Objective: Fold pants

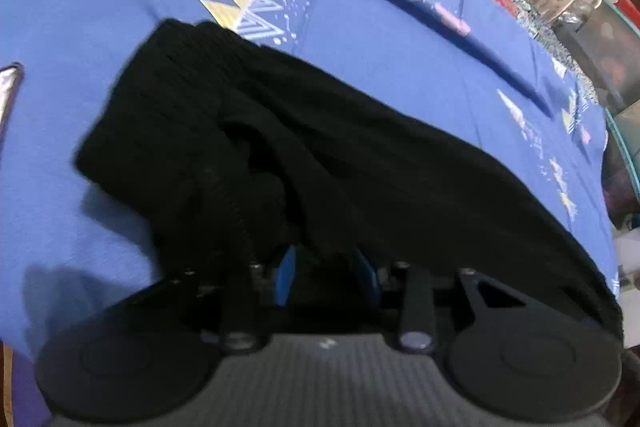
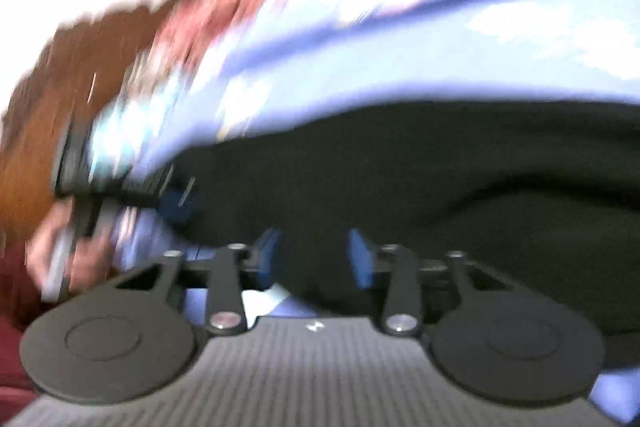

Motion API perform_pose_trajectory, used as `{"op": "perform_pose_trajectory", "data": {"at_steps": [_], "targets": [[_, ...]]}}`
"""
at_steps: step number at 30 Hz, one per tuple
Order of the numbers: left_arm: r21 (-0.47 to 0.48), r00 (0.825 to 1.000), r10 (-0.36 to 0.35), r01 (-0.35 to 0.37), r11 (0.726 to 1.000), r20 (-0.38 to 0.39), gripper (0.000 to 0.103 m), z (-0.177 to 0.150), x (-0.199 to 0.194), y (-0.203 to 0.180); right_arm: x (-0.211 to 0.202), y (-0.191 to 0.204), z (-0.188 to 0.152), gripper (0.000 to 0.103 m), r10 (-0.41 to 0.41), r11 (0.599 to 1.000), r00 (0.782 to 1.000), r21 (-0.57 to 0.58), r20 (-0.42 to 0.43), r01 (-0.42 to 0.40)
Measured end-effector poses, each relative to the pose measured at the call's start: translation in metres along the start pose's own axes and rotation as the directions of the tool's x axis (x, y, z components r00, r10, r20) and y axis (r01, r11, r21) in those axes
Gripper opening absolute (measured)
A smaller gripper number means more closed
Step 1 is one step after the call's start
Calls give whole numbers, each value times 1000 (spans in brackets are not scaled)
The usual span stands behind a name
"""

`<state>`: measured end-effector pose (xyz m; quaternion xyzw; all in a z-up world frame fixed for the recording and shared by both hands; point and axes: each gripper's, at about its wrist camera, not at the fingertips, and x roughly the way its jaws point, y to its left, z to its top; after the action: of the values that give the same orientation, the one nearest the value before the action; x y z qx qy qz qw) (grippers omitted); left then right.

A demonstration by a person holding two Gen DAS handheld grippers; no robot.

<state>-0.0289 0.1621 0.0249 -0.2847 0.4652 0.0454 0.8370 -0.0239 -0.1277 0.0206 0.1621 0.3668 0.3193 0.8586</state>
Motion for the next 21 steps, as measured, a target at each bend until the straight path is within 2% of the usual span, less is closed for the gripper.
{"op": "perform_pose_trajectory", "data": {"at_steps": [1,2,3,4,5,7,8,10,11,13,15,17,18,19,20,21], "targets": [[-7,1000,-8,8,1000,5,35,0,-6,0,-24,-18,2,46,-55,997,995,55,80,51],[-15,1000,-27,27,1000,11,35,1,-13,-2,-50,-39,0,46,-135,985,978,130,159,114],[-15,998,-56,56,998,19,35,2,-18,-7,-78,-62,-5,49,-220,961,947,219,234,169],[-6,995,-99,100,995,32,35,3,-23,-15,-101,-81,-13,50,-286,935,914,291,288,201],[8,991,-131,131,991,39,37,7,-23,-25,-127,-101,-25,54,-371,897,866,373,336,239],[62,980,-196,194,979,33,39,10,-20,-53,-159,-127,-43,59,-499,822,787,486,363,296],[92,976,-218,215,972,20,40,10,-14,-65,-175,-142,-55,63,-552,781,745,546,374,304],[154,970,-241,243,958,-27,41,7,4,-98,-192,-166,-74,69,-617,710,688,647,382,278],[174,969,-243,249,953,-53,41,4,15,-112,-195,-176,-79,71,-633,685,676,680,377,262],[193,964,-240,259,946,-114,41,-2,40,-136,-196,-197,-84,71,-647,646,674,726,357,236],[190,958,-215,251,949,-191,41,-14,67,-153,-193,-217,-81,71,-648,633,679,739,345,229],[206,960,-136,189,960,-246,39,-33,94,-159,-187,-227,-77,71,-652,624,678,748,338,227],[229,969,-119,169,959,-216,39,-40,99,-160,-186,-231,-74,69,-652,620,681,751,333,227],[260,976,-120,166,951,-184,40,-45,97,-163,-188,-235,-72,65,-648,619,689,752,325,228],[294,978,-103,154,943,-182,40,-48,95,-168,-190,-233,-69,48,-638,628,701,743,320,232],[311,979,-91,145,939,-180,40,-49,93,-170,-188,-231,-64,25,-640,631,705,733,306,254]]}}
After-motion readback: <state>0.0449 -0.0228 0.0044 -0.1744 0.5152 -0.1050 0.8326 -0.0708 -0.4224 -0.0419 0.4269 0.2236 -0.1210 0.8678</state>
